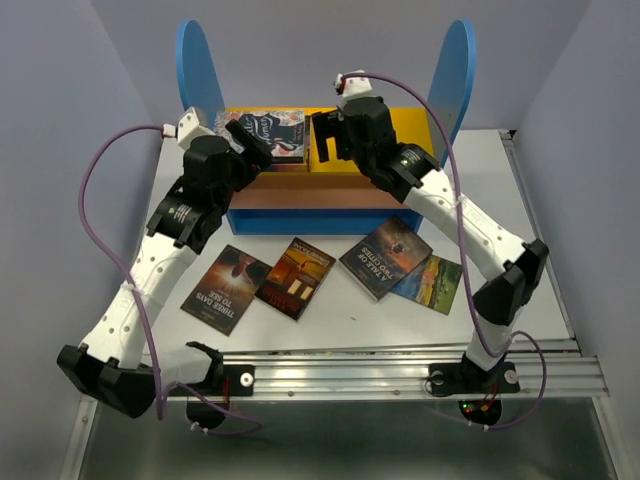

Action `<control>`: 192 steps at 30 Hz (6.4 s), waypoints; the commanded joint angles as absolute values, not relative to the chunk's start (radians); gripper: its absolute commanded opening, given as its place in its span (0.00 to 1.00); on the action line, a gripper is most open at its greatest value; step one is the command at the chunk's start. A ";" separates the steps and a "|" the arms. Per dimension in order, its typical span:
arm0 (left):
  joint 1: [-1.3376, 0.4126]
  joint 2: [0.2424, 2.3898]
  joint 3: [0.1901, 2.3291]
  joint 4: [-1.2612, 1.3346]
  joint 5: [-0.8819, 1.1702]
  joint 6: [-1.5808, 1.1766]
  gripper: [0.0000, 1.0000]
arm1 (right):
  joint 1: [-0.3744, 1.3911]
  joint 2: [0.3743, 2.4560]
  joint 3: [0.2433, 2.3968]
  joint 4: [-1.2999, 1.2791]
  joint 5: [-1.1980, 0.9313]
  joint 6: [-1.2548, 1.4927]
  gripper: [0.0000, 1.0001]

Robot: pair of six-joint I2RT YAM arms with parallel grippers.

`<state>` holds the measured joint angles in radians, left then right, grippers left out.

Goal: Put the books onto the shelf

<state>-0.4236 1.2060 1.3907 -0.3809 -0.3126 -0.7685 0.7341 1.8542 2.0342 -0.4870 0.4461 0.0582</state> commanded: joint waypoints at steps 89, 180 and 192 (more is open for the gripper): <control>-0.790 1.750 0.923 0.147 0.149 -0.838 0.58 | 0.126 1.183 0.563 0.108 -0.549 0.569 0.49; -1.278 1.894 1.261 0.028 -0.749 -0.117 0.87 | 0.144 1.055 0.704 -0.169 -0.557 0.801 0.01; -1.308 1.931 1.321 -0.069 -0.877 -0.160 0.35 | 0.144 1.043 0.707 -0.173 -0.560 0.796 0.01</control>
<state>-1.2968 1.9396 1.2736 -0.0441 -0.7948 -0.1432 0.1326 1.0805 0.6441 -0.2115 -0.4797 0.7734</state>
